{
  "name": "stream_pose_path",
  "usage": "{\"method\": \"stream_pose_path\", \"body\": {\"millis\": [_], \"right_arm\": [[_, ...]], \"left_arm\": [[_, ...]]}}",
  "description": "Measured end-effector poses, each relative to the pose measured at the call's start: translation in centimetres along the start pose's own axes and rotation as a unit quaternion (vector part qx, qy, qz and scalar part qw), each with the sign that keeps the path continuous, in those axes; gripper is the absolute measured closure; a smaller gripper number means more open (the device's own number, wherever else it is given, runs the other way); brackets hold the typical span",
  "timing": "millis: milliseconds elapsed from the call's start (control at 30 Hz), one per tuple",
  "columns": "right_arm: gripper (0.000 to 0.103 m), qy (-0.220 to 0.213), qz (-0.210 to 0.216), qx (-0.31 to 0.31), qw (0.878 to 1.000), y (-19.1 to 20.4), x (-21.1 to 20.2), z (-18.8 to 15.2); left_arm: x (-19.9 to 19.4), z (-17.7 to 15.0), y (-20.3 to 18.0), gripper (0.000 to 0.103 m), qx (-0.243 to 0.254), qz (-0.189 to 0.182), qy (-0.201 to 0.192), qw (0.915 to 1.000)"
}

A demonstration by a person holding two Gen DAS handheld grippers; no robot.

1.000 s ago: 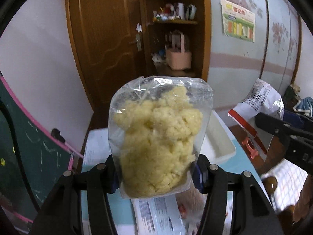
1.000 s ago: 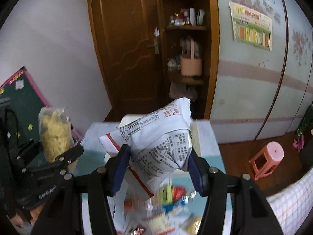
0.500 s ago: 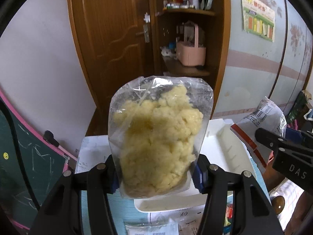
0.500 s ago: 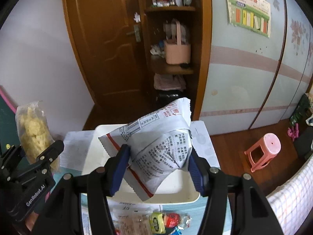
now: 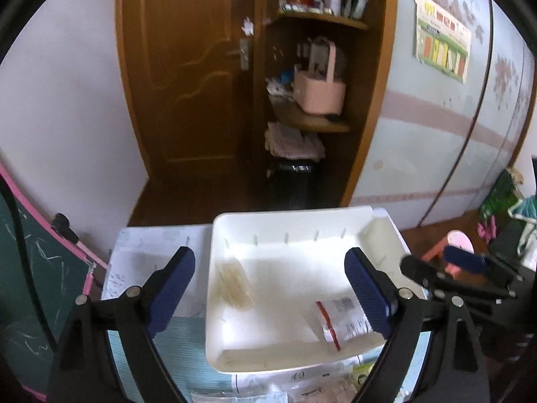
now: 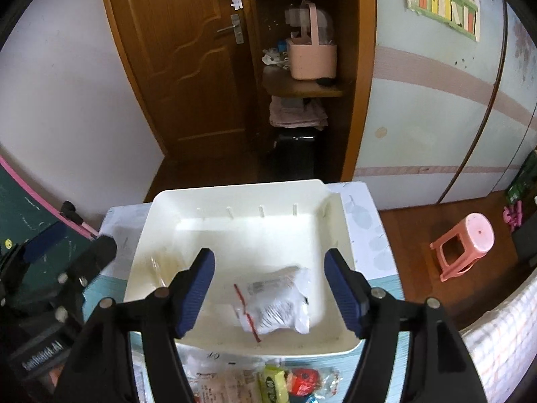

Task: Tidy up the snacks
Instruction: 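Withdraw both grippers from the bin back toward the snacks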

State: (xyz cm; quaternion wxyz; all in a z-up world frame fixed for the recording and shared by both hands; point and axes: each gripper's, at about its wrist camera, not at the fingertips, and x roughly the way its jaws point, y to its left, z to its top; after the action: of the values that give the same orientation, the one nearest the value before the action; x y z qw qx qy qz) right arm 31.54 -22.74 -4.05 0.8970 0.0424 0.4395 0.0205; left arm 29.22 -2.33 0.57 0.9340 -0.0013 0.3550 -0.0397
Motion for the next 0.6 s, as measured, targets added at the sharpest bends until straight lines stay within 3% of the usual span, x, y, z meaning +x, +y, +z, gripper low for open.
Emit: {"method": "stream_pose_path", "body": {"millis": [300, 600], "right_arm": [[0.035, -0.063, 0.025, 0.028, 0.997, -1.3, -4.7, -2.9], [0.035, -0.120, 0.010, -0.026, 0.992, 0.0, -11.2, -5.9]], "left_arm": [[-4.9, -1.8, -1.7, 0.013, 0.065, 0.015, -0.054, 0.9964], [-11.1, -4.4, -3.3, 0.013, 0.083, -0.039, -0.068, 0.9935]]}}
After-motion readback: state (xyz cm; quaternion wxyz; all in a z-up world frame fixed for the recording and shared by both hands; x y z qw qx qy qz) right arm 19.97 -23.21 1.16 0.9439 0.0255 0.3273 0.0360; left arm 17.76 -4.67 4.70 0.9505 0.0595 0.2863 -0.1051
